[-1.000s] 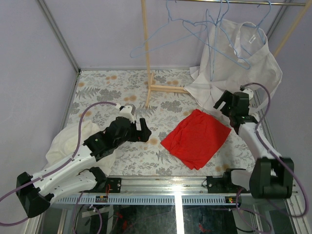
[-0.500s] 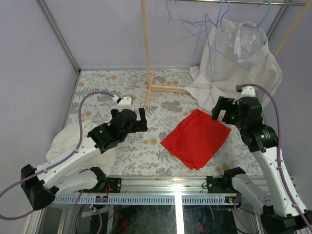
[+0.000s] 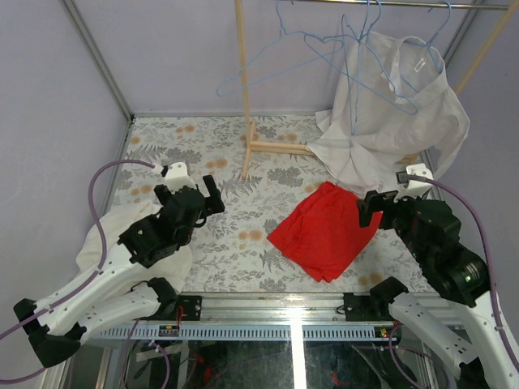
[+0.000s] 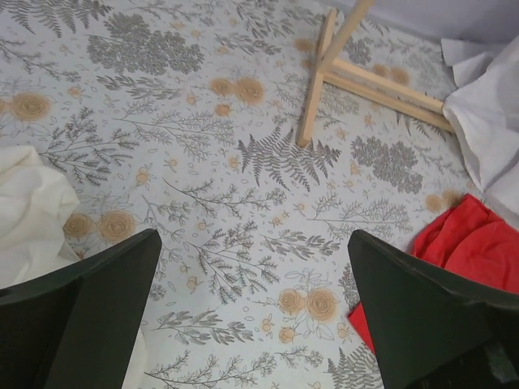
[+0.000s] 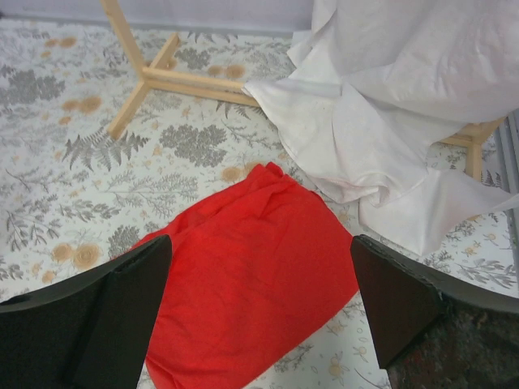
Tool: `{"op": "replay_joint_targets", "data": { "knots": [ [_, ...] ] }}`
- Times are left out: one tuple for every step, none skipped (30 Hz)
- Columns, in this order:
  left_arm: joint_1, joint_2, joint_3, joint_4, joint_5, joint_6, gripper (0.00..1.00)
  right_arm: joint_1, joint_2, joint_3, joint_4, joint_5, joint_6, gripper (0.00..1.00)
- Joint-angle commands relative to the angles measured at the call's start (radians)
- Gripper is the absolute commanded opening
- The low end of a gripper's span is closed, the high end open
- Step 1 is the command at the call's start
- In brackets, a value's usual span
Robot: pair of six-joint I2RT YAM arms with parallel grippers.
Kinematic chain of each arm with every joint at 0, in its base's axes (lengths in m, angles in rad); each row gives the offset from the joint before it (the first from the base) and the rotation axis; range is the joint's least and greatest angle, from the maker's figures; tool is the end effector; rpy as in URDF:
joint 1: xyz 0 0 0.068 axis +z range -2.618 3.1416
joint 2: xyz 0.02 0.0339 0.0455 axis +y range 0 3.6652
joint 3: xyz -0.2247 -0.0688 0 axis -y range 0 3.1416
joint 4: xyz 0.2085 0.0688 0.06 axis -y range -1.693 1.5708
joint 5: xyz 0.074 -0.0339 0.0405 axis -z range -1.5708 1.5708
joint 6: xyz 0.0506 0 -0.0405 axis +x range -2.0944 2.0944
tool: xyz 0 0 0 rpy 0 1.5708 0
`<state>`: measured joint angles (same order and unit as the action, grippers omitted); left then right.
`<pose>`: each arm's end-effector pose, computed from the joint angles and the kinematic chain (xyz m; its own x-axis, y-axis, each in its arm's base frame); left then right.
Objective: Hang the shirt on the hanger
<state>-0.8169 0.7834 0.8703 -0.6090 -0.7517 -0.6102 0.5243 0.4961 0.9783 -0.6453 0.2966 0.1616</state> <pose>0.1344 -0.0926 0.2946 -0.3528 -0.2359 -0.9055 -0.0912 0.9718 -0.2176 0.0940 0.0373 0.3504 -0.1756 0.0762 -0.9815 -0.2035 0.9727 0.1119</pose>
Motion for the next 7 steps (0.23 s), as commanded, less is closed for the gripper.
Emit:
{"op": "replay_joint_targets", "data": {
  "knots": [
    [0.007,-0.074,-0.042,0.015,-0.102,-0.043,1.0,0.007,-0.093,-0.103,0.178,0.019,0.041,0.99],
    [0.006,-0.081,-0.043,0.017,-0.101,-0.038,1.0,0.007,-0.115,-0.124,0.201,0.011,0.048,0.99],
    [0.007,-0.086,-0.043,0.016,-0.104,-0.034,1.0,0.007,-0.131,-0.137,0.212,0.011,0.057,0.99],
    [0.006,-0.086,-0.043,0.014,-0.107,-0.029,1.0,0.007,-0.138,-0.146,0.214,0.017,0.067,0.99],
    [0.006,-0.086,-0.043,0.01,-0.112,-0.029,1.0,0.007,-0.142,-0.15,0.21,0.027,0.075,0.99],
    [0.006,-0.084,-0.044,0.005,-0.115,-0.03,1.0,0.007,-0.142,-0.151,0.202,0.035,0.082,0.99],
    [0.007,-0.083,-0.044,0.003,-0.114,-0.031,1.0,0.007,-0.142,-0.151,0.19,0.041,0.092,0.99]
  ]
}}
